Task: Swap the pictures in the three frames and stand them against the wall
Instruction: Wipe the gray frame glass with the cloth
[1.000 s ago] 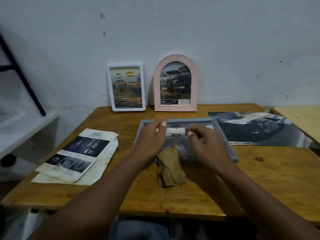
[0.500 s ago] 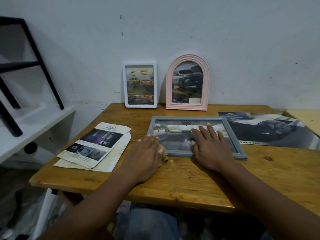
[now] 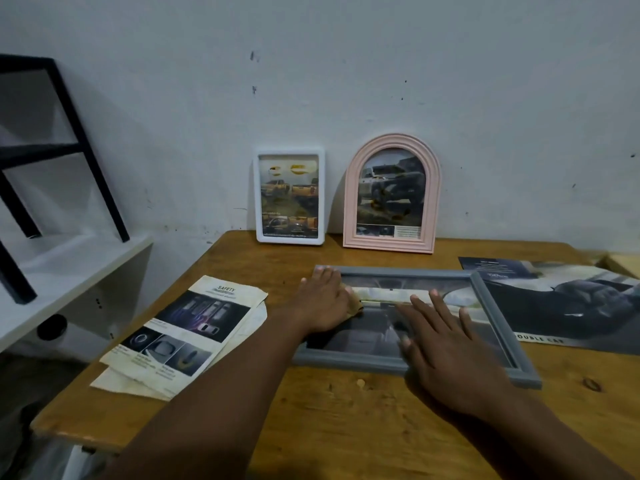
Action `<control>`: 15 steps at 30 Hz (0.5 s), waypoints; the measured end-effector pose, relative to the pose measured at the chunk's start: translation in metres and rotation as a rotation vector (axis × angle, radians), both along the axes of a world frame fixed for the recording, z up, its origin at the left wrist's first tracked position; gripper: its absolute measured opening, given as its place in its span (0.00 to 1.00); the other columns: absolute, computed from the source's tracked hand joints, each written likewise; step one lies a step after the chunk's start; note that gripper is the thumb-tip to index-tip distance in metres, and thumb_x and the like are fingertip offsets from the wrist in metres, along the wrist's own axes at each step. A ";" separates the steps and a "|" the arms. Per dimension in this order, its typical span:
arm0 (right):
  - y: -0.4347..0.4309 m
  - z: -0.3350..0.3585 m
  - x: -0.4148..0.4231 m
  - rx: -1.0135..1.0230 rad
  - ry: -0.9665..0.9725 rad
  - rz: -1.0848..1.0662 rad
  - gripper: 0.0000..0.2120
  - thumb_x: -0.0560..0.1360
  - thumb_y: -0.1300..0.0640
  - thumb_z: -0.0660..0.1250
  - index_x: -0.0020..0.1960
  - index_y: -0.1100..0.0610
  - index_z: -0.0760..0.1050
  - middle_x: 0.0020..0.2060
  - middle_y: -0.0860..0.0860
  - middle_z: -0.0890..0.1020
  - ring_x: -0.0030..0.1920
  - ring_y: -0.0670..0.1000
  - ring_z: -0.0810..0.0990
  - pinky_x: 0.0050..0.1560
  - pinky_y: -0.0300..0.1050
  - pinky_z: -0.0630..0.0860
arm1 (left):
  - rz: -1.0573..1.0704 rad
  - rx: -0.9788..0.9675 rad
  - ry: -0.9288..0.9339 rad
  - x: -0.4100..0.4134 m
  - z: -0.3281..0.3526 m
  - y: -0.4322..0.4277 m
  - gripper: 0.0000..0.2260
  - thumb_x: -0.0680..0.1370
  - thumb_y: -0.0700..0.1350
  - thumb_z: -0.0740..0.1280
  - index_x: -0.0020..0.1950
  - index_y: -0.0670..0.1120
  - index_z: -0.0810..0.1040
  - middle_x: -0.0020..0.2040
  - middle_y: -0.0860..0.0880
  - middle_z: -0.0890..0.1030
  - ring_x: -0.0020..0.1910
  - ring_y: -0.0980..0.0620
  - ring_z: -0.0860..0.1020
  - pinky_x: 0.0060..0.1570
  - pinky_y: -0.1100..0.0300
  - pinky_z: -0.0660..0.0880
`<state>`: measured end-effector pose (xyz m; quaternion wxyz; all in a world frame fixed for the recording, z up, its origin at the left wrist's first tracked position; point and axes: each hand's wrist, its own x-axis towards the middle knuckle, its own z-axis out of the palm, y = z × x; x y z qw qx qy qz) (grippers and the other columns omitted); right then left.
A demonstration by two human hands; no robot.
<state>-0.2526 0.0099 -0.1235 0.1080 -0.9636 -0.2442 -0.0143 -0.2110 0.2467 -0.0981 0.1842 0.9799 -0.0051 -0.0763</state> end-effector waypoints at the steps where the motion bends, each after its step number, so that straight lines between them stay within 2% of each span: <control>1: 0.000 0.004 0.002 -0.006 0.036 0.007 0.31 0.79 0.35 0.38 0.80 0.43 0.44 0.81 0.45 0.44 0.77 0.49 0.31 0.78 0.57 0.37 | 0.020 -0.081 -0.012 0.004 0.001 0.000 0.26 0.87 0.53 0.46 0.84 0.47 0.47 0.84 0.49 0.45 0.82 0.51 0.42 0.78 0.50 0.40; 4: 0.013 0.023 0.018 0.041 0.092 0.091 0.24 0.83 0.45 0.53 0.78 0.41 0.54 0.80 0.42 0.49 0.79 0.47 0.36 0.79 0.58 0.42 | 0.166 -0.440 -0.118 0.010 -0.004 0.007 0.24 0.87 0.52 0.48 0.84 0.54 0.51 0.84 0.52 0.50 0.82 0.51 0.47 0.78 0.51 0.43; 6: 0.039 0.032 0.036 0.129 0.105 0.196 0.22 0.83 0.49 0.56 0.76 0.44 0.61 0.79 0.43 0.56 0.80 0.46 0.44 0.79 0.57 0.48 | 0.306 -0.582 -0.225 0.012 -0.011 0.014 0.23 0.87 0.52 0.49 0.83 0.56 0.52 0.84 0.51 0.52 0.82 0.49 0.51 0.79 0.47 0.48; 10: 0.100 0.020 0.070 0.104 0.068 0.417 0.23 0.83 0.50 0.54 0.78 0.48 0.60 0.78 0.47 0.62 0.80 0.49 0.50 0.77 0.60 0.52 | 0.489 -0.557 -0.409 0.004 -0.027 0.020 0.25 0.86 0.52 0.50 0.83 0.54 0.52 0.83 0.48 0.54 0.81 0.47 0.54 0.78 0.43 0.53; 15: 0.127 0.016 0.097 0.000 -0.023 0.422 0.27 0.83 0.51 0.57 0.80 0.46 0.55 0.80 0.47 0.58 0.80 0.50 0.49 0.77 0.58 0.48 | 0.507 -0.497 -0.491 -0.002 -0.029 0.016 0.26 0.85 0.50 0.53 0.83 0.51 0.52 0.82 0.47 0.57 0.81 0.46 0.56 0.77 0.42 0.56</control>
